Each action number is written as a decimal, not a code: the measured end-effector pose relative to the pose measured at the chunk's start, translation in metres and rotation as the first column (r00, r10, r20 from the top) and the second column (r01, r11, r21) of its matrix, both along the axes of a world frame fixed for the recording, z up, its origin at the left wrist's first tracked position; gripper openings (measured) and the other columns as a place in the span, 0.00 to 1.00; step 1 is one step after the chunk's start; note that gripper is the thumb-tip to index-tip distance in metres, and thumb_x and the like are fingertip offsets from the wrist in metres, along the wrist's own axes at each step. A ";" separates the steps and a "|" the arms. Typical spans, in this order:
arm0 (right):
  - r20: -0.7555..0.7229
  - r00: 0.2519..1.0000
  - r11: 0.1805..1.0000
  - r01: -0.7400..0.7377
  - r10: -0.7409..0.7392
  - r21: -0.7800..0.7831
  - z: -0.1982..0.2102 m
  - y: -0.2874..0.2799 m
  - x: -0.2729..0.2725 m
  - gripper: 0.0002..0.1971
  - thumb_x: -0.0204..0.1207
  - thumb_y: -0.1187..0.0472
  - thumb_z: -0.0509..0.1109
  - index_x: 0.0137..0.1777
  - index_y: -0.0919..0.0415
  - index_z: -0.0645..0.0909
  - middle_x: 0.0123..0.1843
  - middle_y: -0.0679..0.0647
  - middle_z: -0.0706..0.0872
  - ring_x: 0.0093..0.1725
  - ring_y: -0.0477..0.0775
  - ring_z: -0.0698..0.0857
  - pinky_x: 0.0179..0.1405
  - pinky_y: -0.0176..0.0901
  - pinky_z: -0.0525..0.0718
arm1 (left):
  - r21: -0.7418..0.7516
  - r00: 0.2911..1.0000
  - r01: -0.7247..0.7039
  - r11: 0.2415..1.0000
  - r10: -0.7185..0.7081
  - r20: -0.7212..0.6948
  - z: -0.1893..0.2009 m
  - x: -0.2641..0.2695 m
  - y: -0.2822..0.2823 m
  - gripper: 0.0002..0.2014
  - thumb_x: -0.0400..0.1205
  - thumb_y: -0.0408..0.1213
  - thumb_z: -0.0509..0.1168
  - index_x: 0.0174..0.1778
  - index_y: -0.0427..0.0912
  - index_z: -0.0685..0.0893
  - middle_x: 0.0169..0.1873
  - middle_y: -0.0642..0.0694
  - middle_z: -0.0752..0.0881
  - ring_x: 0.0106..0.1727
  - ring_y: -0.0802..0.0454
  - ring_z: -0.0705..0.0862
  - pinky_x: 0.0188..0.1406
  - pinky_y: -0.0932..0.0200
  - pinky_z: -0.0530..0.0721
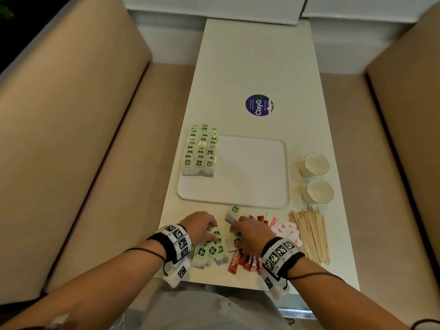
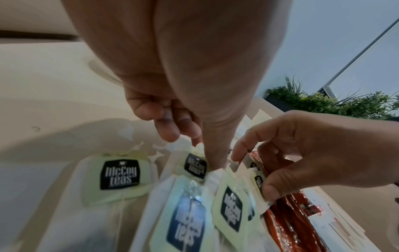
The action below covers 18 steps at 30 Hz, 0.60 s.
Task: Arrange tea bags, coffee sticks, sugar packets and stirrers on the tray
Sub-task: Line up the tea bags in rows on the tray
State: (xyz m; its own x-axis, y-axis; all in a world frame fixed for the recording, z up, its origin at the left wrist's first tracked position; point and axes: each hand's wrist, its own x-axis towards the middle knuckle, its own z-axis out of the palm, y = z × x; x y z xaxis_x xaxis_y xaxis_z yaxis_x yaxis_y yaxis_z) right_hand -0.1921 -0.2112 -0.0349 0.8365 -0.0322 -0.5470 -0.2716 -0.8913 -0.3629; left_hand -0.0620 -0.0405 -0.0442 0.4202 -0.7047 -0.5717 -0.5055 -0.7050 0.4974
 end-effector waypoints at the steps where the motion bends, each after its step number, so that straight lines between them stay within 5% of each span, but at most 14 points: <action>1: 0.005 1.000 1.000 0.000 0.000 -0.005 0.000 0.000 0.000 0.20 0.79 0.54 0.74 0.71 0.48 0.80 0.63 0.46 0.80 0.56 0.52 0.85 0.58 0.49 0.87 | -0.001 1.000 -0.006 1.000 0.006 0.006 0.000 0.000 0.000 0.18 0.76 0.48 0.78 0.60 0.47 0.86 0.38 0.59 0.79 0.41 0.58 0.79 0.44 0.62 0.78; 11: 0.028 0.999 0.999 -0.026 0.027 -0.039 0.000 0.003 -0.001 0.16 0.82 0.56 0.70 0.69 0.48 0.80 0.61 0.47 0.85 0.55 0.53 0.86 0.57 0.49 0.87 | 0.000 0.999 -0.023 1.000 0.023 -0.023 0.001 0.001 0.000 0.06 0.76 0.44 0.78 0.44 0.48 0.90 0.34 0.56 0.83 0.35 0.58 0.82 0.38 0.62 0.80; 18: 0.046 0.996 0.997 0.075 -0.074 -0.011 0.003 -0.001 -0.003 0.15 0.82 0.60 0.69 0.67 0.47 0.82 0.57 0.47 0.89 0.55 0.50 0.86 0.56 0.44 0.85 | -0.041 1.000 -0.020 0.999 0.019 -0.013 0.005 0.010 0.002 0.08 0.80 0.49 0.74 0.45 0.49 0.90 0.44 0.53 0.86 0.43 0.56 0.84 0.44 0.59 0.82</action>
State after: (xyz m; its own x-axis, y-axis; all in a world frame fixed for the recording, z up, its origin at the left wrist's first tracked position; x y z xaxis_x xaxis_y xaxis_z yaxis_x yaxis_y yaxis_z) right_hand -0.1954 -0.2124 -0.0317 0.8558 -0.1023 -0.5071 -0.3207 -0.8740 -0.3650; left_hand -0.0518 -0.0380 -0.0390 0.4270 -0.7194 -0.5479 -0.4856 -0.6935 0.5322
